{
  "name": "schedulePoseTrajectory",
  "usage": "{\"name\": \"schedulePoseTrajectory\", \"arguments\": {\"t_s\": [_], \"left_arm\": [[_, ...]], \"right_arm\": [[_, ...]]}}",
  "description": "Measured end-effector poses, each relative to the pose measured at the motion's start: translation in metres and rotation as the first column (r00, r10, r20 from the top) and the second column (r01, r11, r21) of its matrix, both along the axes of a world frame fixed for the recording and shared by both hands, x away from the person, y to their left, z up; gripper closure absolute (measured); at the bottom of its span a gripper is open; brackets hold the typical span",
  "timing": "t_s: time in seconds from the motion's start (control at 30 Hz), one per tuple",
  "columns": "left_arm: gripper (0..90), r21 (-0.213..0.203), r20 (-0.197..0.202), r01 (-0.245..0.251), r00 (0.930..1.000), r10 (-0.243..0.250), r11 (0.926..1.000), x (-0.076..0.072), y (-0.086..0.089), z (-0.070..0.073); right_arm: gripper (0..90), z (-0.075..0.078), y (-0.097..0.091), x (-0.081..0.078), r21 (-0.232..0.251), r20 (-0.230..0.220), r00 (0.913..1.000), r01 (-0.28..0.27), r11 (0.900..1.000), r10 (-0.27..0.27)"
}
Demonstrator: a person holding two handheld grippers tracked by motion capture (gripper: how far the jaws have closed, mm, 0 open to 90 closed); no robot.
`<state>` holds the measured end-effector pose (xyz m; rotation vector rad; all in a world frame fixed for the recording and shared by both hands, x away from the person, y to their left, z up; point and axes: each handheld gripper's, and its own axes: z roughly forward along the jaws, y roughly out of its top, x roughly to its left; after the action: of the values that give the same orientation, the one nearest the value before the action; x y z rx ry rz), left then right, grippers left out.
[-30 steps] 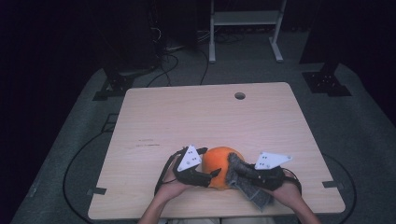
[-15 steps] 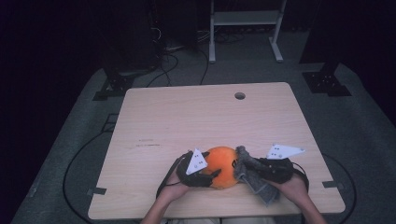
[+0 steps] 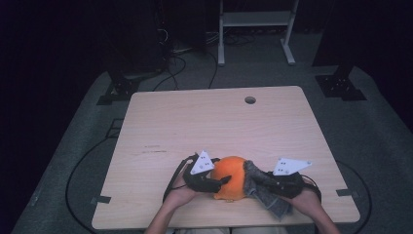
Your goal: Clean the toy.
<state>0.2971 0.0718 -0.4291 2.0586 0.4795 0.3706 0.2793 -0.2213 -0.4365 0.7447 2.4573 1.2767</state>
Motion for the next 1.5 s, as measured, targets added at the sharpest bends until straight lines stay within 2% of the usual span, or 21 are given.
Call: {"name": "schedulePoseTrajectory", "arguments": {"t_s": [0.03,0.1,0.17,0.23,0.33,0.4,0.47,0.5,0.53,0.67,0.73,0.8,0.87,0.93,1.03,1.13,1.2,1.23,1.3,1.47,1.5], "left_arm": [[33.1,0.008,0.008,0.003,1.0,-0.004,1.0,-0.001,-0.001,0.0],[33.5,0.026,0.029,0.013,0.9995,-0.013,0.9996,-0.003,-0.002,-0.001],[34.1,0.027,0.042,0.023,0.9988,-0.024,0.9994,-0.005,-0.001,-0.003],[34.2,0.034,0.044,0.02,0.9988,-0.022,0.9992,-0.004,-0.001,-0.004],[34.4,0.03,0.041,0.02,0.9989,-0.021,0.9993,-0.005,0.001,-0.005],[34.7,0.026,0.041,0.025,0.9988,-0.026,0.9993,-0.005,0.002,-0.005],[34.6,0.029,0.043,0.031,0.9986,-0.032,0.9991,-0.005,0.002,-0.004],[34.6,0.03,0.05,0.039,0.9979,-0.04,0.9988,-0.006,0.001,-0.004],[34.5,0.03,0.05,0.039,0.9979,-0.04,0.9988,-0.006,0.001,-0.004],[34.4,0.027,0.061,0.04,0.9973,-0.041,0.9988,-0.008,-0.001,-0.004],[34.0,0.022,0.078,0.046,0.9958,-0.047,0.9987,-0.009,-0.004,-0.004],[32.7,0.024,0.093,0.052,0.9942,-0.054,0.9983,-0.011,-0.007,-0.003],[31.2,0.013,0.082,0.062,0.9947,-0.063,0.998,-0.012,-0.007,-0.001],[31.6,0.006,0.082,0.062,0.9947,-0.062,0.9981,-0.013,-0.008,-0.002],[32.3,0.014,0.093,0.073,0.9929,-0.074,0.9972,-0.015,-0.01,0.0],[32.8,0.025,0.118,0.094,0.9883,-0.097,0.9952,-0.019,-0.013,0.0],[32.9,0.022,0.127,0.113,0.9852,-0.115,0.9933,-0.021,-0.017,0.0],[32.9,0.029,0.131,0.118,0.984,-0.121,0.9926,-0.022,-0.018,0.0],[32.9,0.03,0.121,0.12,0.985,-0.123,0.9923,-0.022,-0.017,0.001],[33.2,-0.005,0.108,0.13,0.9858,-0.129,0.9914,-0.021,-0.015,0.0],[33.2,-0.001,0.11,0.132,0.9852,-0.131,0.9912,-0.021,-0.016,0.0]], "right_arm": [[75.8,-0.004,-0.009,0.004,-0.039,-0.023,0.9982,0.054,0.9978,-0.055],[75.8,-0.004,-0.012,0.005,-0.033,-0.034,0.9971,0.067,0.9972,-0.068],[75.7,0.006,-0.007,0.001,0.048,-0.024,0.9992,0.034,0.9983,-0.033],[75.7,0.012,0.004,-0.002,0.048,0.011,0.9999,0.009,0.9988,-0.01],[75.7,0.01,0.008,0.0,0.028,0.018,0.9998,0.007,0.9996,-0.008],[75.7,0.003,0.0,0.006,0.029,-0.021,0.9994,0.028,0.9992,-0.027],[75.7,-0.004,-0.008,0.01,-0.017,-0.053,0.9963,0.067,0.9976,-0.068],[75.7,-0.012,-0.016,0.012,-0.062,-0.096,0.9911,0.086,0.9943,-0.092],[75.7,-0.012,-0.016,0.012,-0.062,-0.096,0.9911,0.086,0.9943,-0.092],[75.7,0.005,-0.016,0.008,0.057,-0.081,0.996,0.043,0.9975,-0.038],[75.6,0.019,-0.009,0.003,0.156,-0.061,0.9974,-0.028,0.9874,0.038],[75.5,0.022,0.0,0.0,0.141,-0.044,0.9973,-0.053,0.9886,0.059],[75.5,0.013,0.004,0.0,0.108,-0.034,0.9978,-0.054,0.9927,0.058],[75.5,0.006,-0.002,0.004,0.131,-0.046,0.998,-0.038,0.9907,0.044],[75.6,0.003,-0.012,0.01,0.067,-0.07,0.9965,0.05,0.9965,-0.046],[75.5,0.012,-0.013,0.005,0.135,-0.066,0.9976,0.03,0.9904,-0.021],[75.5,0.022,-0.005,0.002,0.226,-0.05,0.9984,-0.013,0.9741,0.025],[75.5,0.024,0.001,0.002,0.229,-0.044,0.9982,-0.029,0.973,0.04],[75.5,0.022,0.01,0.003,0.163,-0.017,0.9993,-0.029,0.9862,0.032],[75.7,0.012,-0.006,0.013,0.123,-0.062,0.9963,0.067,0.9901,-0.06],[75.7,0.015,-0.008,0.012,0.143,-0.082,0.9952,0.066,0.9875,-0.054]]}}
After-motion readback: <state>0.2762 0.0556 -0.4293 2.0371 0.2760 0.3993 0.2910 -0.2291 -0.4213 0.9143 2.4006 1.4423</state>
